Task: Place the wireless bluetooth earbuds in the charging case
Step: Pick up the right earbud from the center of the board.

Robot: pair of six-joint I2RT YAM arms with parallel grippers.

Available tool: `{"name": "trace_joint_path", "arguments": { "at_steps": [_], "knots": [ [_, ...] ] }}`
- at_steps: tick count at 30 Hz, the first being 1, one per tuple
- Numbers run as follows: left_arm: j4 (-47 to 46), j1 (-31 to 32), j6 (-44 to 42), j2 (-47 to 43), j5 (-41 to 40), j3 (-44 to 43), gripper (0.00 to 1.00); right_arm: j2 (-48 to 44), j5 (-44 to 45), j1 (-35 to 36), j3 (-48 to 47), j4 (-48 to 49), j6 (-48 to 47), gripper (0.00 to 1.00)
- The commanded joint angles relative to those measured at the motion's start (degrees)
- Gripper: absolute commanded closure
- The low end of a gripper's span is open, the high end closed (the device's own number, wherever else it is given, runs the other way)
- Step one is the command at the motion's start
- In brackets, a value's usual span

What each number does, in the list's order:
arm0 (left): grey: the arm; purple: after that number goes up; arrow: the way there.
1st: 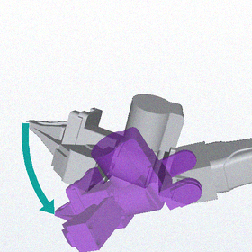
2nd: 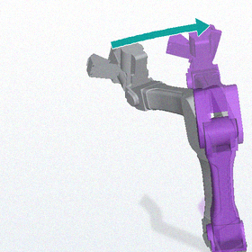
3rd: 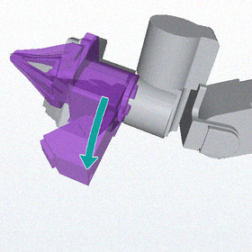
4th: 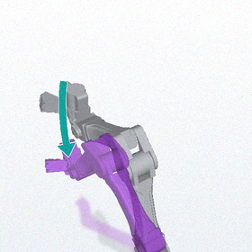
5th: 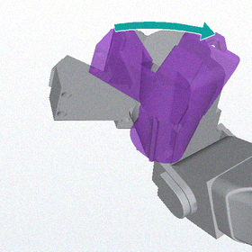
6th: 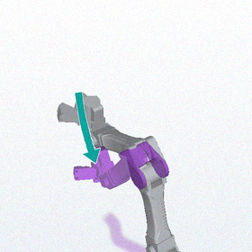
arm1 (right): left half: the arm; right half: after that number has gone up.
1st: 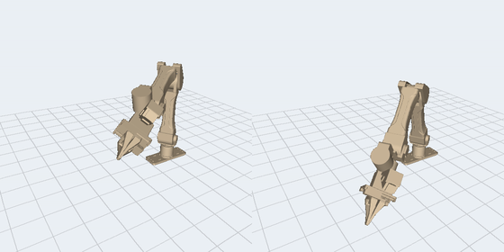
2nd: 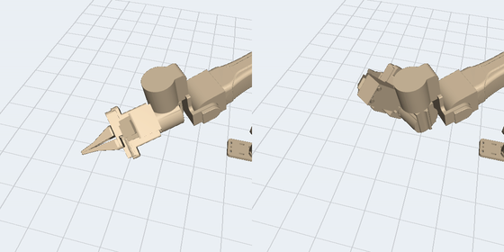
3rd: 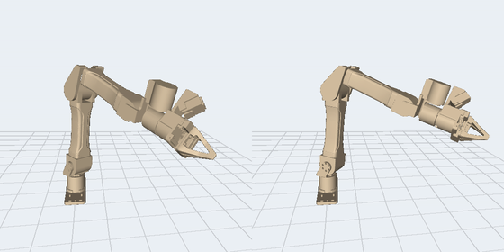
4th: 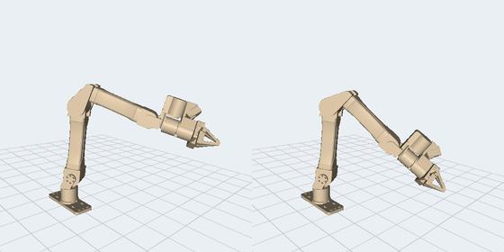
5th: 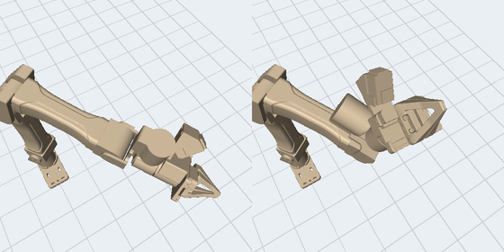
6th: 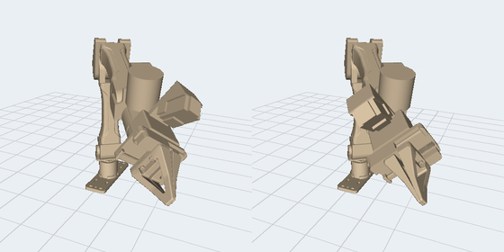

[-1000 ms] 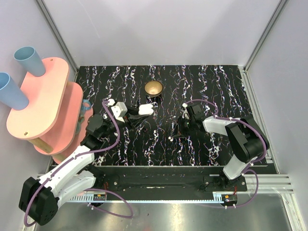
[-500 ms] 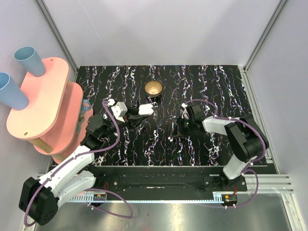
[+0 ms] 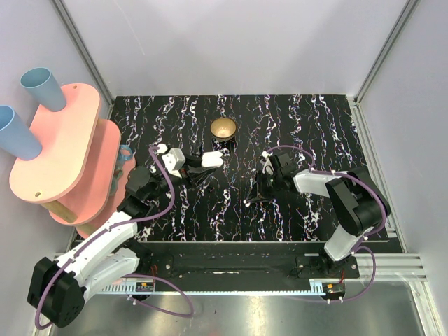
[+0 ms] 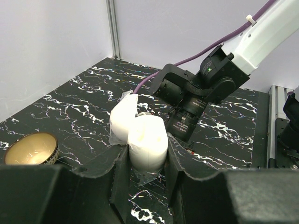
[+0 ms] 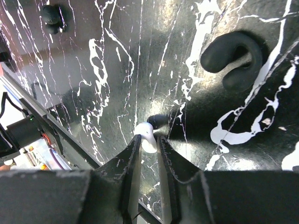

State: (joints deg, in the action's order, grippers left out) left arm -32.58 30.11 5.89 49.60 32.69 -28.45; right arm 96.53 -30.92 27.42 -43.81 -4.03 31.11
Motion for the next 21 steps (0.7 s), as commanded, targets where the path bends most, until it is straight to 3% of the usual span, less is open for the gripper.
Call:
{"name": "trace_joint_path", "arguments": {
  "at_steps": [1,7,21],
  "knots": [
    [-1.79,0.13,-0.27,0.4,-0.52,-0.73,1.0,0.5,-2.04,1.32,0.48,1.13,-1.32,0.75],
    [-1.7,0.13,-0.18,0.41,-0.69,-0.82,1.0,0.41,-1.96,1.59,0.57,1.22,-1.23,0.76],
    [-1.44,0.13,-0.27,0.58,-0.52,-1.26,1.0,-4.67,-0.55,1.67,-1.45,0.34,-1.84,0.97]
  ]
}}
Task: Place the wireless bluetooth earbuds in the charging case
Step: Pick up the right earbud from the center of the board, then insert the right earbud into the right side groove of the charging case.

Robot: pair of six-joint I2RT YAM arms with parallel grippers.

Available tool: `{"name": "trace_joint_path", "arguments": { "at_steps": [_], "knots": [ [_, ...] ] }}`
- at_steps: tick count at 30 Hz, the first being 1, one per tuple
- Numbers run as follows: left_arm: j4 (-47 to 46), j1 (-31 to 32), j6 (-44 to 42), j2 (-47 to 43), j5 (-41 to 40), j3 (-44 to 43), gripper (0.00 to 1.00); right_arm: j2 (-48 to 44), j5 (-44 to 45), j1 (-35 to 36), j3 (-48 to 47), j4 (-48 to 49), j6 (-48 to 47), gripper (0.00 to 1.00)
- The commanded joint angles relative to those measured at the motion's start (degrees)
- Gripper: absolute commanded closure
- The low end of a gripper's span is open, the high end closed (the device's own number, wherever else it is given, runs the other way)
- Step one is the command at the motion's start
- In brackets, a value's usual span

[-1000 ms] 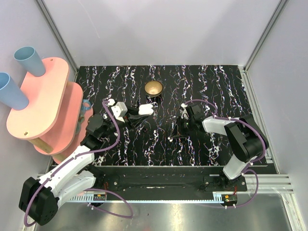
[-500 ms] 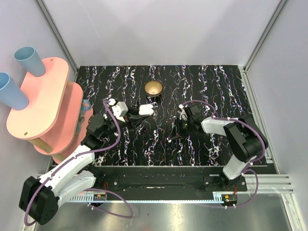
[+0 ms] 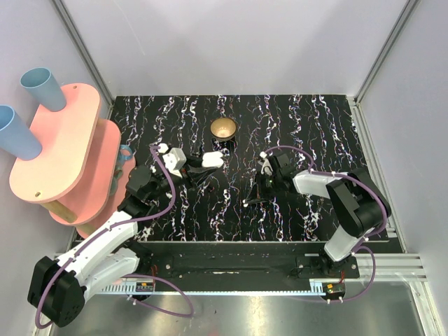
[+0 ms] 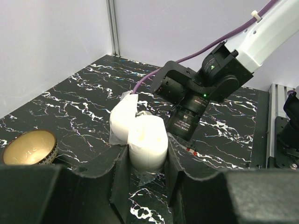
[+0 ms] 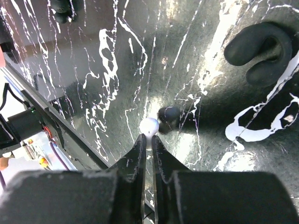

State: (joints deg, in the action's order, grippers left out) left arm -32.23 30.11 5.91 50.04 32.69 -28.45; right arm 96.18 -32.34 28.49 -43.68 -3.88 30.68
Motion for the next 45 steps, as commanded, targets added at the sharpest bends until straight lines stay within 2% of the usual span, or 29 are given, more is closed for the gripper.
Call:
{"name": "trace_joint_path", "arguments": {
  "at_steps": [1,11,22,30,35,45],
  "knots": [
    [-1.79,0.13,-0.29,0.23,-0.35,-1.17,1.0,-5.03,0.96,0.6,-1.76,0.1,-1.5,0.98],
    [-2.22,0.13,-0.2,0.23,0.1,-1.35,1.0,-15.14,0.96,0.6,-6.49,-2.88,-5.62,1.0],
    [-3.45,0.13,-0.02,0.14,1.5,-1.17,1.0,-31.13,1.93,0.6,-11.33,-5.61,-21.26,1.0],
    [-6.09,0.13,1.03,0.58,8.09,-1.61,1.0,-36.32,-10.63,0.69,-16.35,-7.2,-38.22,0.98],
    [-6.8,0.13,2.87,1.37,13.27,-2.84,1.0,-38.17,-15.2,0.6,-18.54,-8.25,-48.32,0.98],
    [-7.85,0.21,5.07,4.01,18.29,-4.42,1.0,-36.07,-27.16,1.21,-23.2,-14.66,-58.62,1.0]
  ]
}}
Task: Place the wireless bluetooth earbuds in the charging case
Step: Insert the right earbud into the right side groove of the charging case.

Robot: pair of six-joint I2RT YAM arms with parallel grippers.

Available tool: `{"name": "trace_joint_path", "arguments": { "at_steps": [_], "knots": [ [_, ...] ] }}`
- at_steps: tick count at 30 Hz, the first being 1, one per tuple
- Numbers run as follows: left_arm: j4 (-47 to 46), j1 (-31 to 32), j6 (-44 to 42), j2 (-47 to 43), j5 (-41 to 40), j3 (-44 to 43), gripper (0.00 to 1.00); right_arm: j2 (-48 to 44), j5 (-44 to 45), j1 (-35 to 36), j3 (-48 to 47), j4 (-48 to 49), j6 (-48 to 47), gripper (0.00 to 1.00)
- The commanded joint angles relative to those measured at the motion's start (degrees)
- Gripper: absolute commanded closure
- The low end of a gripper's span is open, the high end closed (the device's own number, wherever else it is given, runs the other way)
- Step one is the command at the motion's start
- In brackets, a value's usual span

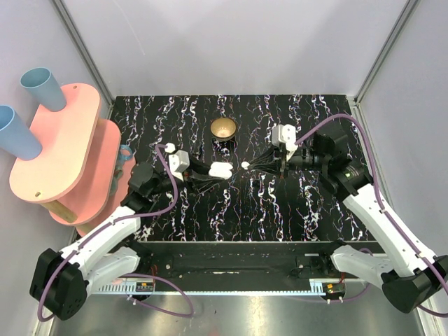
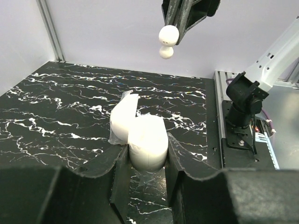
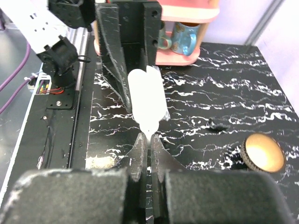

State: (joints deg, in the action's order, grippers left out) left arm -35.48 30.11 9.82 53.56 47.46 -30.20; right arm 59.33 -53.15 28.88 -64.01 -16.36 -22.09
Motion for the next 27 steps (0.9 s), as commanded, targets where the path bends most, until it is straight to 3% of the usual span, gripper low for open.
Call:
{"name": "trace_joint_path", "arguments": {
  "at_steps": [1,27],
  "knots": [
    [-4.77,0.21,1.34,0.58,4.04,-2.76,1.0,0.96,-6.53,1.08,-3.22,-2.97,-6.38,1.0],
    [-4.59,1.27,2.22,2.78,7.73,-4.61,1.0,7.99,1.64,8.64,-7.27,-9.57,-17.29,1.0]
  ]
}}
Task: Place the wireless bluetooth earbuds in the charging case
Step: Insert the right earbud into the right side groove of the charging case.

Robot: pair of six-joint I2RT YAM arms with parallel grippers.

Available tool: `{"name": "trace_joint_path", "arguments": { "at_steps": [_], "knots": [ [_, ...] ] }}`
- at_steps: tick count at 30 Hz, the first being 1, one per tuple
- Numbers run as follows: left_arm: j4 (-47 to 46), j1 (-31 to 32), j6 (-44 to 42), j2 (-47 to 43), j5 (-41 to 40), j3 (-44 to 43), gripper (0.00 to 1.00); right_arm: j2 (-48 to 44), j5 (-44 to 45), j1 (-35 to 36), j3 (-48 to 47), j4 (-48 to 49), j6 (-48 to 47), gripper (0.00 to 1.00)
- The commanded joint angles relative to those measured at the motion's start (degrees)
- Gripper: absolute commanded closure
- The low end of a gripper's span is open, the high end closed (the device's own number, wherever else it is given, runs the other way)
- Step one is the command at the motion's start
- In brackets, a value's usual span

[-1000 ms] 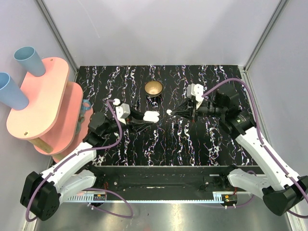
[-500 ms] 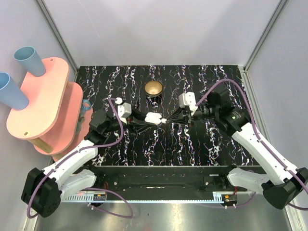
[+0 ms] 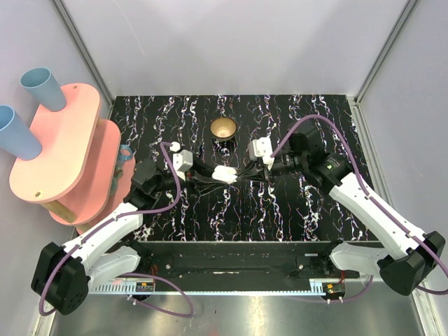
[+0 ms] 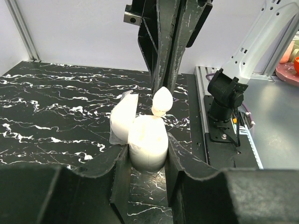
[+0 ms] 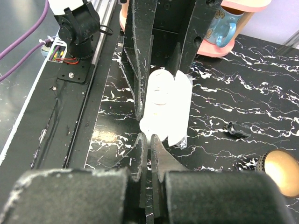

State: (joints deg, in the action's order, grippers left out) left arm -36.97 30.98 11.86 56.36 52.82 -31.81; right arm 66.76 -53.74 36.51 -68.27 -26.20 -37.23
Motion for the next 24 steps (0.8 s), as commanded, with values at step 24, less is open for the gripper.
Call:
{"name": "trace_joint_path", "arguments": {
  "at_steps": [24],
  "knots": [
    [-3.37,1.01,-0.78,0.6,0.8,-3.34,1.0,1.44,6.44,4.09,-3.89,-7.03,-4.69,0.97]
  ]
}}
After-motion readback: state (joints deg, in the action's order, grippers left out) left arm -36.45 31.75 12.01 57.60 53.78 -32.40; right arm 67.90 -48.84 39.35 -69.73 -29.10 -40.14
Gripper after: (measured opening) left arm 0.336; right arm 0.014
